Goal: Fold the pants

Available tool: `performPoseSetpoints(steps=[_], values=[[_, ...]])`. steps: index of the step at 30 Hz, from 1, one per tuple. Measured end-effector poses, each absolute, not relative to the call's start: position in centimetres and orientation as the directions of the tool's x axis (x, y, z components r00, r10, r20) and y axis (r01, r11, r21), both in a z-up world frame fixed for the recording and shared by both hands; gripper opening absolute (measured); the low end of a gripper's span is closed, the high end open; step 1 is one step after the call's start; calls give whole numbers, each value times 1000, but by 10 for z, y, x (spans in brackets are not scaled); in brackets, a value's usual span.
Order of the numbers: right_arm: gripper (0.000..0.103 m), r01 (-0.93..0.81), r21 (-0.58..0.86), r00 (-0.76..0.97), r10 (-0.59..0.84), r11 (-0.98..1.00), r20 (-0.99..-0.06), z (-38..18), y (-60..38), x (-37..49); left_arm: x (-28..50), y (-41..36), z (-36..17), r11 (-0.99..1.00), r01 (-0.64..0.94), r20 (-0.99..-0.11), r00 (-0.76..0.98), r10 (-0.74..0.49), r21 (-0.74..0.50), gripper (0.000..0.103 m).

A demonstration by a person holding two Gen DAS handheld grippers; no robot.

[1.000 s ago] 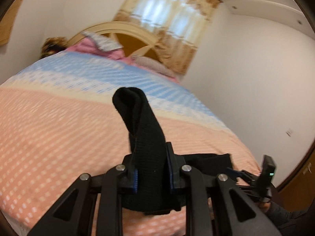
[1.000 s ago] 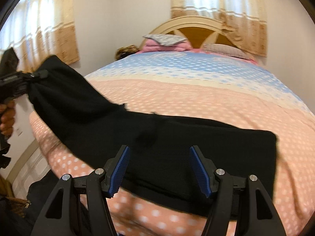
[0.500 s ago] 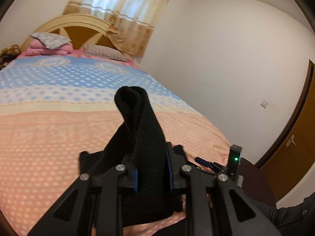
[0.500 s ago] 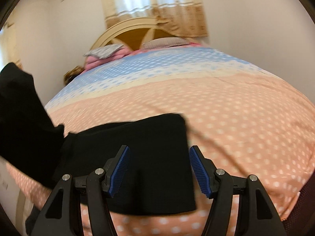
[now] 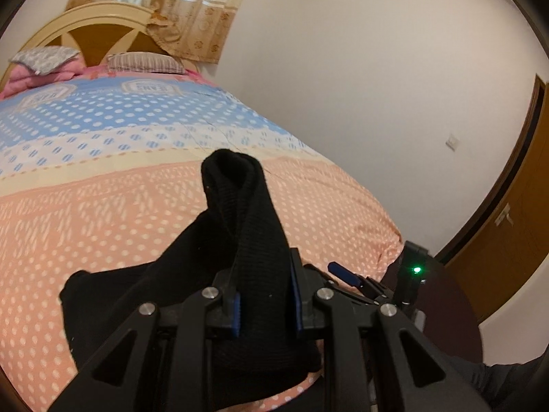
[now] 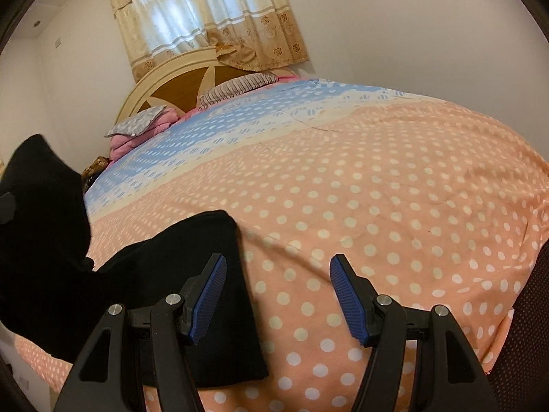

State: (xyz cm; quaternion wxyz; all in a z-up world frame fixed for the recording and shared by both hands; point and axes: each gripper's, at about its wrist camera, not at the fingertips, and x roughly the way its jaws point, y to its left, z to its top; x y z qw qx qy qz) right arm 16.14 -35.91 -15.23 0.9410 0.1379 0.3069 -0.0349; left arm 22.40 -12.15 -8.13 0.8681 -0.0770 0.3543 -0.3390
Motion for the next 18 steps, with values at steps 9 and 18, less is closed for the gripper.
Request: performPoseSetpoints(steps=[9,18], values=[[64,192,229,821,-28,954,-570,-156,-365,158,242,-178,-134,776,529,-670,440,-598,-345,38],[64,175,352,882,12,920,-471,-137,-387,143,211,-119,-117,830,498,-590,601,-539,-251,68]])
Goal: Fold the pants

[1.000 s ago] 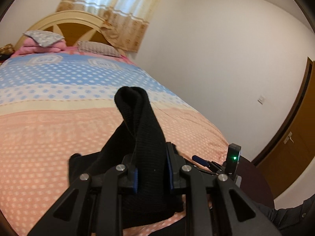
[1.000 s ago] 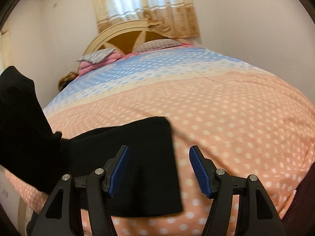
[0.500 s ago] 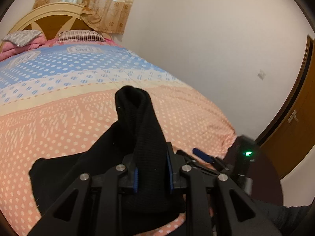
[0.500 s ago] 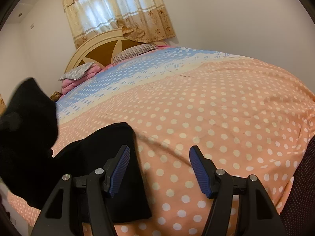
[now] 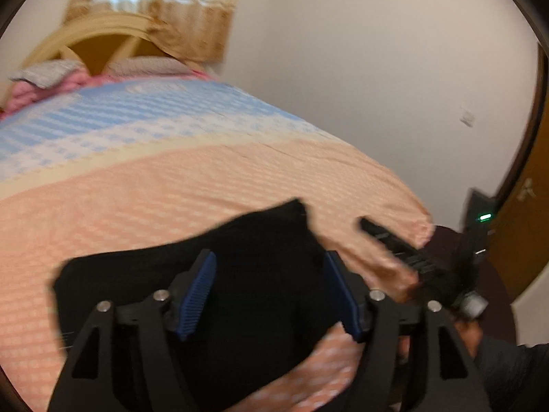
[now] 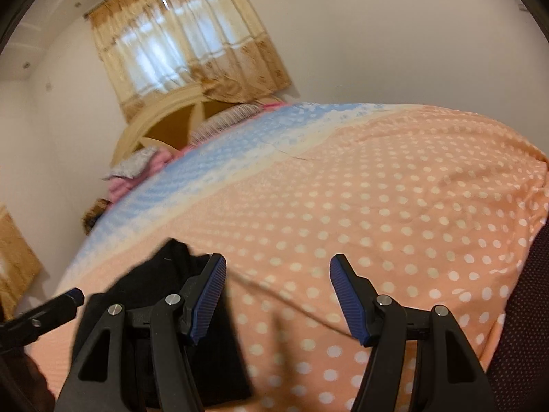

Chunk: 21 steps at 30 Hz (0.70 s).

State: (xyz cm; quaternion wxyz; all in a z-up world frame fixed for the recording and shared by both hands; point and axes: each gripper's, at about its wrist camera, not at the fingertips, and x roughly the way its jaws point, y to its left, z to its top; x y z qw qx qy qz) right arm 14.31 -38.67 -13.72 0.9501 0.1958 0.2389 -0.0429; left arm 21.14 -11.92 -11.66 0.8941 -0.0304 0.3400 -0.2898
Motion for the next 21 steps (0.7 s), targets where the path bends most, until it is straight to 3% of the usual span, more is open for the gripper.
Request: performPoseSetpoints(steps=[3,7,13,21], values=[[64,50,335,900,102,941,-423,-123,-366,134,204,-83,-126,886,421,-595,667,-447,-194,77],[64,-59,268,850,189,962,-492,-122,-331,134,205,-52,-147,936,322,-626,703,-336,-141,85],[63,32,205,726,118,978,-678,-161,-337,152,206,-40,-179,956,269,-676,684,-275,-117,92],[64,33,208,711,124,977,-692,-170,-356,160,198,-25,-195,957,231,-679,674,-289,-178,98]])
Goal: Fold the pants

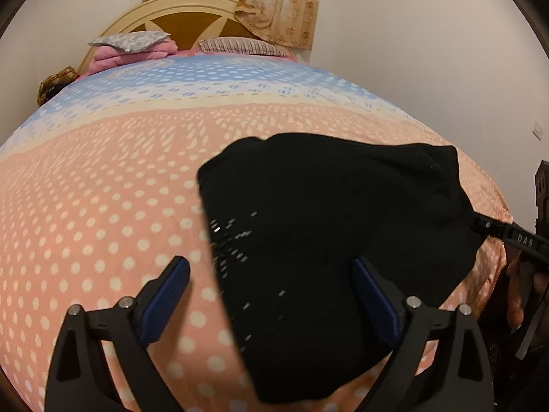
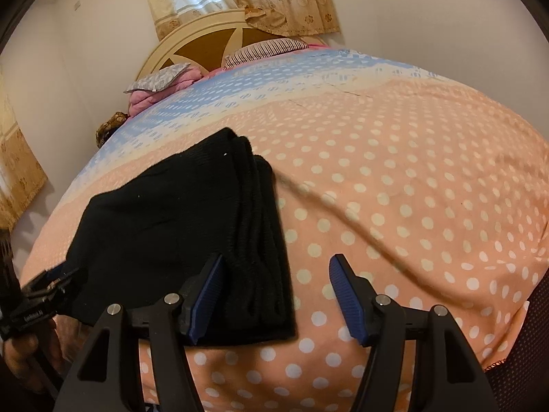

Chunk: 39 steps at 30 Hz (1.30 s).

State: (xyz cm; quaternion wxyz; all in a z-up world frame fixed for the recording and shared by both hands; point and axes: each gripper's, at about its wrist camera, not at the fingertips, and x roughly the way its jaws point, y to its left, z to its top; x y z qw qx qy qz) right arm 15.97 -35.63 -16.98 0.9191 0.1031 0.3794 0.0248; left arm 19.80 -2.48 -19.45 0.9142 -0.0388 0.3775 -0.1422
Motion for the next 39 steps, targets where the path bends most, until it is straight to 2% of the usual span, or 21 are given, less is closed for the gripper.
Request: performPoseSetpoints(steps=[3,6,9,14,19,22,25,26,28,29,30,31,32,35,39], values=[[64,53,191,770,82,980,-632,-136,-346,154,188,-16,-195,952,224,-669,678,-305,-207,98],[65,-85,205,809,187,975,-558,-100,-325,153,183,-8,-196,948,205,-658,684,-316,-243,98],[65,-249,297,713,383,922,-588,-85,-292,195,183,-9,-199,945,205,-655,682,-324,-255,98],[65,-408,285,516,477,867,-712,-87,-200,279,180,3,-203,942,189,-645,690,-328,-277,98],[65,-491,256,343,455,833,-822,-118,-123,332,180,15,-210,929,176,-635,686,-354,-326,98],[65,-507,259,236,422,822,-875,-146,-93,346,180,10,-211,937,199,-642,685,-343,-288,99],[64,-537,276,110,391,797,-914,-168,-73,353,182,11,-211,931,201,-639,682,-355,-304,100],[59,-550,282,86,389,786,-917,-172,-69,354,183,11,-212,930,201,-637,682,-358,-307,101],[43,-573,293,46,387,766,-921,-176,-66,348,182,10,-212,931,205,-637,683,-357,-302,102],[27,-581,282,41,374,763,-927,-179,-62,349,183,9,-213,932,207,-637,684,-356,-299,103],[18,-588,263,43,354,765,-934,-181,-60,349,182,10,-213,932,208,-636,685,-355,-296,103],[15,-589,262,41,352,765,-935,-180,-58,347,181,9,-214,934,210,-638,685,-352,-291,103],[8,-583,262,50,356,769,-933,-180,-59,347,182,7,-214,936,211,-640,685,-348,-283,103],[7,-551,264,103,378,792,-920,-177,-61,349,183,6,-215,940,211,-645,686,-338,-268,103],[7,-541,207,140,329,815,-934,-185,-64,357,183,5,-216,943,213,-649,686,-330,-254,103]])
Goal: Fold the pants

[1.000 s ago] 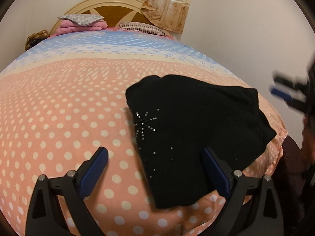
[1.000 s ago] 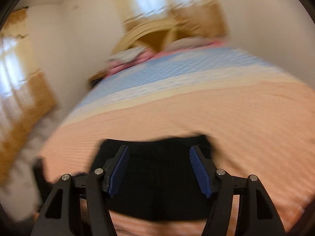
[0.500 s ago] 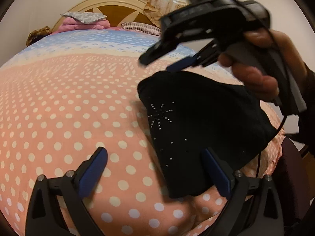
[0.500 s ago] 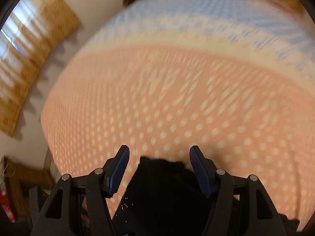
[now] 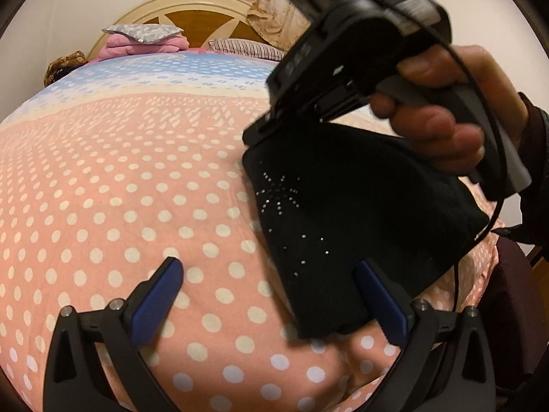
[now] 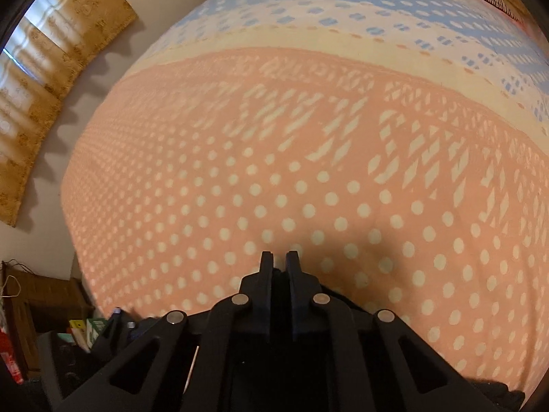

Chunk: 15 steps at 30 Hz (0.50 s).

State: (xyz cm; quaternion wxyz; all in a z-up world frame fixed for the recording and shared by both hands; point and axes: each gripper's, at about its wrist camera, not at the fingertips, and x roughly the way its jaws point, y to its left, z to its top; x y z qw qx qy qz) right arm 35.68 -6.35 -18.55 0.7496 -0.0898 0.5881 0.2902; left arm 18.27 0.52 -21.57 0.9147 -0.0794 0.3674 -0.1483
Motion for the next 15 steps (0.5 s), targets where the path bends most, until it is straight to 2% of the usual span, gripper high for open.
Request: performPoseSetpoints(steps=[2,4,6,7,11,15], values=[[8,-558,174,169,316,812,-933,-189,-64,356,182,5,-215,943,213,-649,686,-330,-254,103],[15,-556,210,182,364,804,-913,-183,-69,354,179,3,-215,943,211,-649,684,-331,-259,103],[48,-544,202,241,383,814,-892,-170,-81,348,177,4,-214,940,203,-649,682,-337,-274,103],[53,-534,202,287,401,821,-870,-161,-91,342,177,6,-213,939,200,-649,681,-339,-282,103],[54,-507,231,385,458,831,-801,-134,-134,313,179,11,-209,932,176,-656,669,-349,-316,103],[54,-457,217,472,442,862,-762,-129,-177,271,179,10,-207,931,167,-666,658,-351,-325,103]])
